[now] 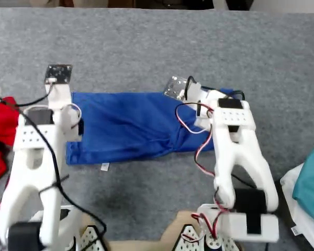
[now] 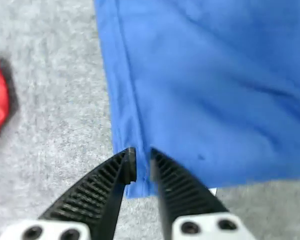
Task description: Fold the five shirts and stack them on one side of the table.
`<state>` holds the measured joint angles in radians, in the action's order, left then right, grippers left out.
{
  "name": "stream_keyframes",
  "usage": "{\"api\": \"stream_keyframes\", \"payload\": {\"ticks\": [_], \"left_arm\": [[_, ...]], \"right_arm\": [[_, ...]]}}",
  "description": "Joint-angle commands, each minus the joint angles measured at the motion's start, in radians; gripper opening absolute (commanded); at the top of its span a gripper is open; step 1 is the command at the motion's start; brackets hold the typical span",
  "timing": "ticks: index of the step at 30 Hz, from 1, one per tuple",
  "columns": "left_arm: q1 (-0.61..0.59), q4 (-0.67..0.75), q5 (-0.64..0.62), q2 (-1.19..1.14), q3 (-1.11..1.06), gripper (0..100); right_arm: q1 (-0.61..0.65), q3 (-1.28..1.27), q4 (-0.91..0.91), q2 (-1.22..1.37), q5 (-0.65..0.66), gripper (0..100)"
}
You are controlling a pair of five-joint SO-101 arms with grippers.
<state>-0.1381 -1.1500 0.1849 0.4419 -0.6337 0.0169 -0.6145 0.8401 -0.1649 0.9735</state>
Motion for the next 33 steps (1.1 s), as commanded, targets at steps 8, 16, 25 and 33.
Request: {"api": "stream_keyframes", "payload": {"ticks": [8, 16, 25, 33], "left_arm": [[-0.114, 0.003, -0.095, -0.366, 0.269, 21], [-0.112, 0.011, -0.094, -0.607, 0.423, 21], [-0.107, 0.008, -0.012, -0.828, 0.528, 12], [-0.109, 0.009, -0.003, -0.854, 0.529, 2]], "right_arm": [[-0.165, 0.053, -0.054, -0.229, -0.055, 0.6], [-0.180, 0.074, -0.044, -0.231, -0.055, 0.6], [-0.182, 0.079, -0.044, -0.231, -0.055, 0.6], [-0.189, 0.081, -0.048, -0.254, -0.055, 0.6]]}}
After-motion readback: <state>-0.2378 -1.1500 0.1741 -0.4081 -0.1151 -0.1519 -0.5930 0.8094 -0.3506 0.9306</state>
